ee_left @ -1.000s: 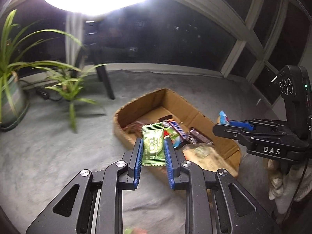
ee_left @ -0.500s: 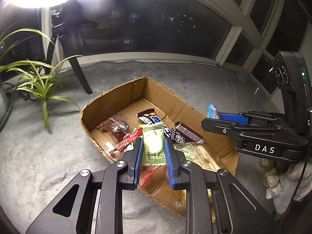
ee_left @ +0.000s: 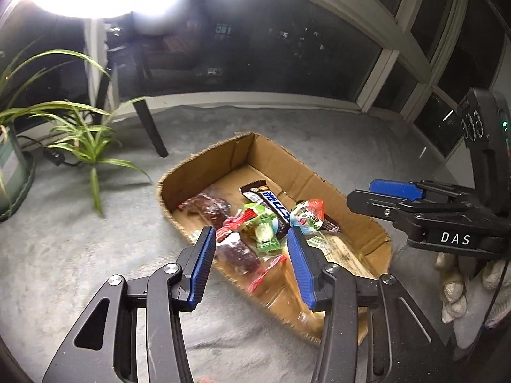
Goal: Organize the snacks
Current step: 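Move both tools back toward the last two candies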
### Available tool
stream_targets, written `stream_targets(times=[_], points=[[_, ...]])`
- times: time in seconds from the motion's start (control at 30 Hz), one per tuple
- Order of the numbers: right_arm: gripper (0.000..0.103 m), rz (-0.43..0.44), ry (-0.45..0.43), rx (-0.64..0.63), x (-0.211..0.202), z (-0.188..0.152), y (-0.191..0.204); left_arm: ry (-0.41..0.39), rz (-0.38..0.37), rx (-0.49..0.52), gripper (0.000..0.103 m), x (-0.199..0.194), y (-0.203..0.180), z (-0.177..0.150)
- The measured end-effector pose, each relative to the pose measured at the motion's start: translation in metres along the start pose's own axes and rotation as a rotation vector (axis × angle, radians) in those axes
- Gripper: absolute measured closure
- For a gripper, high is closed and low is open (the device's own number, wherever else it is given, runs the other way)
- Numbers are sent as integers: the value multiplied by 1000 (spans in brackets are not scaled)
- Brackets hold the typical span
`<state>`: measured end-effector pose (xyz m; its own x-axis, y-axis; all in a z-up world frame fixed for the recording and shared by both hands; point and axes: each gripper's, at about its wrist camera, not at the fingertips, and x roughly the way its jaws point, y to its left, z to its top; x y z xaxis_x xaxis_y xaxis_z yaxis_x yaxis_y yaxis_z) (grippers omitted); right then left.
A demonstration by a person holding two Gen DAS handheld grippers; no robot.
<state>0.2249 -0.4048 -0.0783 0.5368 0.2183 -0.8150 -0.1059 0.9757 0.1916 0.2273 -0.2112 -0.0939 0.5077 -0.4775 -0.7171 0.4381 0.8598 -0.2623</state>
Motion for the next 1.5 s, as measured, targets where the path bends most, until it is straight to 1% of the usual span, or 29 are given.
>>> stream_targets(times=[0.17, 0.33, 0.4, 0.5, 0.63, 0.7, 0.73, 0.77, 0.87, 0.93, 1.0, 1.07, 1.2, 1.27, 1.37, 1.5], points=[[42, 47, -27, -18, -19, -7, 23, -33, 22, -34, 58, -31, 32, -6], [42, 99, -30, -26, -31, -23, 51, -46, 52, -65, 58, -56, 60, -23], [42, 131, -17, -25, -32, -33, 66, -37, 60, -67, 58, -62, 69, -34], [42, 146, 4, -44, -28, -51, 88, 0, 60, -51, 58, -59, 76, -50], [42, 169, 69, -67, -11, -82, 116, 56, 37, -47, 59, -53, 79, -71], [49, 168, 99, -70, -1, -97, 125, 85, 30, -29, 62, -47, 76, -81], [60, 169, 120, -70, 4, -104, 128, 95, 25, -28, 63, -44, 75, -84], [67, 168, 142, -70, 11, -111, 131, 106, 15, -28, 66, -40, 74, -87], [68, 172, 191, -30, 27, -132, 131, 137, 9, 15, 76, -27, 65, -91], [68, 184, 207, 9, 31, -139, 125, 159, 0, 37, 79, -19, 60, -93], [68, 174, 208, 24, 33, -141, 121, 179, -6, 71, 80, -13, 52, -93], [68, 168, 206, 38, 31, -143, 116, 202, -2, 125, 80, -5, 40, -94], [68, 159, 196, 48, 27, -143, 111, 232, 45, 235, 80, 5, 22, -106], [68, 154, 194, 50, 27, -142, 111, 236, 72, 267, 80, 6, 21, -112], [68, 152, 197, 51, 30, -143, 112, 230, 98, 280, 80, 3, 28, -119], [68, 159, 207, 31, 37, -143, 124, 209, 112, 235, 80, -9, 50, -124]])
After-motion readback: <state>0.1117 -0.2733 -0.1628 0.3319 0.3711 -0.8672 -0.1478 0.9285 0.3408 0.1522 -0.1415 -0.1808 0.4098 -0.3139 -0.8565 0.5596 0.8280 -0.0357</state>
